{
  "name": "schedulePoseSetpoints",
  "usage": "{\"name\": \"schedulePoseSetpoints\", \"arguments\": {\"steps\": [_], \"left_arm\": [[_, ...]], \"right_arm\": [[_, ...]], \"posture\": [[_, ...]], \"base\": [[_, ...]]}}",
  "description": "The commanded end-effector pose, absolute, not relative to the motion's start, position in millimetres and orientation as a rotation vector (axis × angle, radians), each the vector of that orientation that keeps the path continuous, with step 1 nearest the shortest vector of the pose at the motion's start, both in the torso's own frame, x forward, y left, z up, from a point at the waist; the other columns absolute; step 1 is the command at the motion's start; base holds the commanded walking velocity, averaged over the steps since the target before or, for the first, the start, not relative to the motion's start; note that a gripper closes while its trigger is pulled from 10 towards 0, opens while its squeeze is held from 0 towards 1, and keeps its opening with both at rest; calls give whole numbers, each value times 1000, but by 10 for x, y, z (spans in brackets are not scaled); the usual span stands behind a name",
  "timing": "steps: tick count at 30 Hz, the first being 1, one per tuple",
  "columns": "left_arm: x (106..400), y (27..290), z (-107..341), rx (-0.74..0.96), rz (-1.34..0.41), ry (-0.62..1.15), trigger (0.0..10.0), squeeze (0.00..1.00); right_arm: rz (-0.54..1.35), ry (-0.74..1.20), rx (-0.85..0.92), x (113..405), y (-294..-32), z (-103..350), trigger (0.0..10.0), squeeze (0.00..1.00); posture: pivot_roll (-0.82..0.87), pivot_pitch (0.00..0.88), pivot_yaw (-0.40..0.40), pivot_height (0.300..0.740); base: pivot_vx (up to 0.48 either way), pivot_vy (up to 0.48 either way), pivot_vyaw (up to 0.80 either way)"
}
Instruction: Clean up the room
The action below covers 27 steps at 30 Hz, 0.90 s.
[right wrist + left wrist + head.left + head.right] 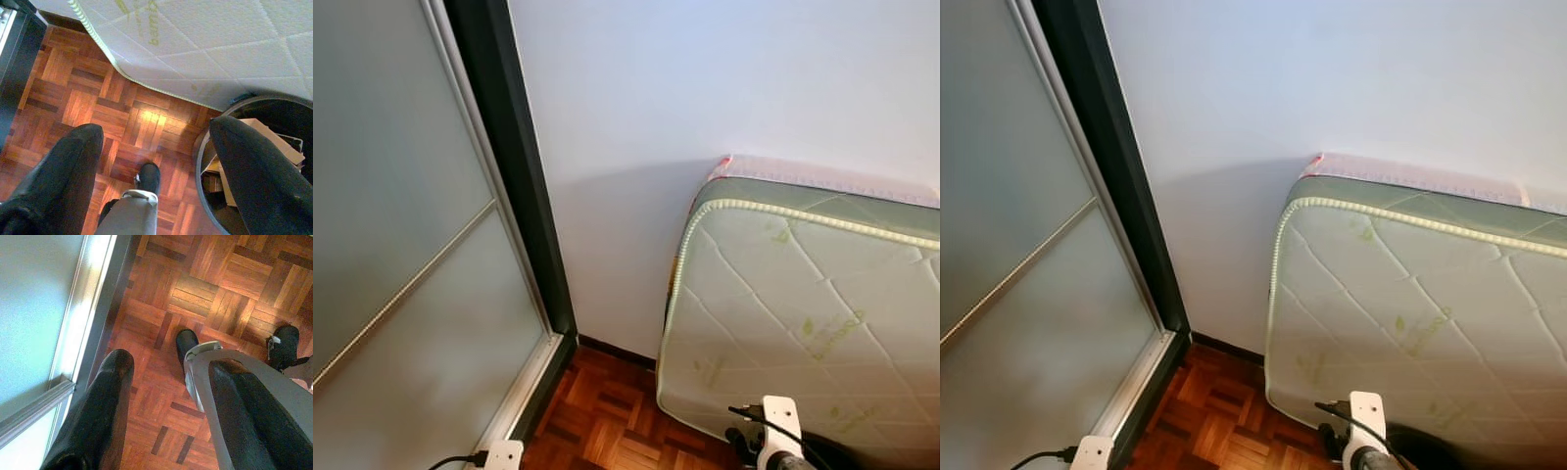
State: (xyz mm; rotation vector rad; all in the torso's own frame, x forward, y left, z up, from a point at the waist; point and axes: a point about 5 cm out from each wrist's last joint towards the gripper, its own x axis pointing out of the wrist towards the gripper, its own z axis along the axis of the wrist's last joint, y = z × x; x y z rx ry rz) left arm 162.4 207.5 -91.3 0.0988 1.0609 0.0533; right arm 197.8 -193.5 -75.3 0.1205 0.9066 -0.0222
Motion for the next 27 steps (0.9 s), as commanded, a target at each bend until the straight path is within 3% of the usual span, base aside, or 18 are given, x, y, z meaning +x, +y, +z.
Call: {"name": "schedulePoseSetpoints", "arguments": {"steps": [1, 9, 21, 27], "left_arm": [[1552, 2118, -936, 96, 62, 1090, 10000, 0], [1561, 2141, -927, 73, 80, 1080, 10000, 0], [1590, 2120, -918, 57, 77, 1066, 10000, 0], [1580, 2128, -921, 62, 73, 1070, 10000, 0]], "right_arm": [[-30, 907, 129, 1981, -1935, -753, 10000, 0], [-33, 904, 133, 2014, -1948, -734, 10000, 0], [-2, 931, 114, 2031, -1941, -730, 10000, 0], [5, 936, 112, 2020, -1930, -738, 10000, 0]], "posture": [[-9, 0, -13, 740], [-6, 43, -22, 740], [2, 55, -16, 740], [1, 18, -9, 740]], "base": [[0, 0, 0], [0, 0, 0], [0, 0, -714], [0, -179, -719]]}}
